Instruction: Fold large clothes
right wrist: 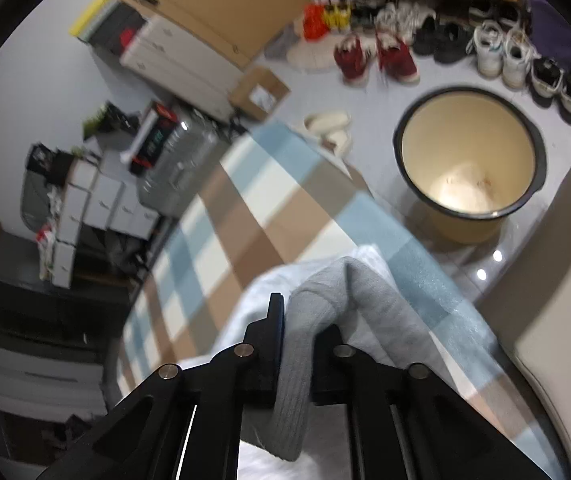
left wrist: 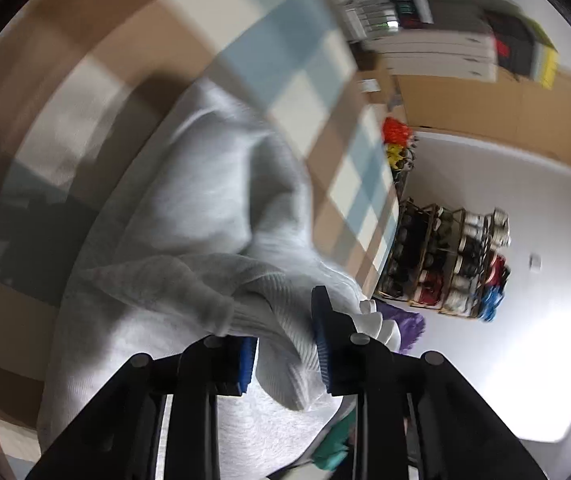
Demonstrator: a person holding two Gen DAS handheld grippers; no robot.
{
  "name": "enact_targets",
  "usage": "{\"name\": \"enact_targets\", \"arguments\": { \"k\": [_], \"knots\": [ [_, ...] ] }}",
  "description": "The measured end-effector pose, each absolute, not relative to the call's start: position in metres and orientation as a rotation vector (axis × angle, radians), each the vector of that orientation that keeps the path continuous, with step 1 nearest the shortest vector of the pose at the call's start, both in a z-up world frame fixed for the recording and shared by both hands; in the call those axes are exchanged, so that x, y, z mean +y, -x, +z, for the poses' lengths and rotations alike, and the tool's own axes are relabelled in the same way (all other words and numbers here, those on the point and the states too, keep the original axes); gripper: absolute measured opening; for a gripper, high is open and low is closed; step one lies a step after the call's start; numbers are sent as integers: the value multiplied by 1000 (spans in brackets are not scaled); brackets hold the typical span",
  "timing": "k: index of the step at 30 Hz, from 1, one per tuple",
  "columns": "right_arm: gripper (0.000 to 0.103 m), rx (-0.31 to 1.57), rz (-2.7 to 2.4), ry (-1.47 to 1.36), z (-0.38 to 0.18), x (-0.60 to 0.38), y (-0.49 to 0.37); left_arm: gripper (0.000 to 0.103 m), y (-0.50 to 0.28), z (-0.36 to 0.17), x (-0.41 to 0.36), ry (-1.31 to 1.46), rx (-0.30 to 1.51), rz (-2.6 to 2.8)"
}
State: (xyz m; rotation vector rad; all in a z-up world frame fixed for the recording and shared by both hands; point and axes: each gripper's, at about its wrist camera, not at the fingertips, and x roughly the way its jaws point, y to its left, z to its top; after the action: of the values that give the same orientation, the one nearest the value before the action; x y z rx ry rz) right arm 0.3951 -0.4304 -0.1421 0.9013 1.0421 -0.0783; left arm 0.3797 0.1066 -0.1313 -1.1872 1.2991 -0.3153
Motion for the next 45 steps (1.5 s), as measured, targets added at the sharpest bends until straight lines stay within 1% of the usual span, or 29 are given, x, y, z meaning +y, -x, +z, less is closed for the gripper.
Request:
{"name": "enact_targets", "arguments": {
  "k": [2, 4, 5, 6, 7, 8, 9, 10, 11, 14, 16, 18, 19, 21, 23, 24, 25, 26, 27, 28, 31, 33, 36, 37, 38, 40, 42, 43, 45],
  "knots": [
    [23, 1065, -50, -923, -152, -435, -397, 26, -380, -126, 113, 1194, 1276, -343],
    [33, 1017, -13, -955, -146, -444, -390, 29, -374, -119, 117, 1184, 1253, -355],
    [44, 965, -6, -965, -139, -448, -385, 35, -368, -113, 121, 1184, 1219, -354],
    [53, 898, 49, -989, -130, -452, -378, 49, -365, -103, 126, 1174, 1167, -335],
    [66, 865, 102, -995, -120, -452, -374, 61, -354, -91, 136, 1152, 1104, -293],
    [73, 827, 134, -978, -109, -451, -370, 78, -347, -81, 146, 1158, 1052, -262],
    [78, 791, 122, -941, -99, -450, -361, 79, -335, -76, 153, 1181, 1008, -242],
    [92, 756, 105, -907, -88, -448, -353, 79, -329, -73, 157, 1193, 992, -245],
    [101, 736, 114, -883, -80, -445, -347, 79, -321, -69, 157, 1176, 1001, -249],
    [101, 723, 159, -748, -55, -430, -329, 79, -299, -48, 142, 1014, 1028, -274],
    [101, 757, 165, -619, -44, -410, -313, 79, -280, -41, 120, 888, 1060, -305],
    [101, 823, 231, -519, -44, -385, -299, 79, -267, -46, 105, 796, 1108, -345],
    [101, 864, 259, -443, -45, -368, -289, 79, -262, -53, 97, 752, 1135, -355],
    [100, 889, 316, -258, -49, -331, -264, 79, -249, -72, 69, 610, 1221, -386],
    [99, 872, 332, -20, -65, -298, -234, 79, -240, -91, 50, 452, 1293, -362],
    [99, 884, 317, 64, -78, -289, -227, 79, -236, -103, 47, 402, 1297, -334],
    [97, 933, 283, 147, -96, -282, -223, 79, -233, -110, 49, 396, 1299, -316],
    [95, 1021, 247, 194, -120, -278, -223, 79, -229, -119, 57, 437, 1286, -292],
    [94, 1099, 222, 204, -142, -281, -223, 78, -227, -125, 65, 490, 1266, -286],
    [94, 1120, 215, 197, -152, -284, -223, 78, -224, -130, 72, 537, 1250, -290],
    [96, 1058, 176, 189, -164, -289, -213, 78, -212, -136, 83, 592, 1207, -294],
    [97, 1060, 142, 156, -166, -291, -211, 78, -200, -134, 79, 521, 1190, -265],
    [95, 1079, 108, 138, -158, -291, -210, 78, -188, -129, 76, 455, 1187, -194],
    [89, 1066, 113, 115, -151, -290, -207, 78, -185, -126, 77, 470, 1189, -178],
    [84, 1040, 129, 83, -141, -290, -205, 78, -183, -120, 76, 506, 1187, -197],
    [86, 975, 163, 12, -120, -288, -203, 78, -183, -101, 60, 516, 1171, -317],
    [86, 932, 210, -37, -98, -276, -210, 78, -185, -83, 38, 452, 1139, -376],
    [86, 938, 223, -48, -95, -265, -220, 79, -188, -77, 27, 414, 1124, -377],
    [86, 983, 262, -55, -97, -244, -234, 79, -199, -81, 16, 364, 1134, -340]
  ]
}}
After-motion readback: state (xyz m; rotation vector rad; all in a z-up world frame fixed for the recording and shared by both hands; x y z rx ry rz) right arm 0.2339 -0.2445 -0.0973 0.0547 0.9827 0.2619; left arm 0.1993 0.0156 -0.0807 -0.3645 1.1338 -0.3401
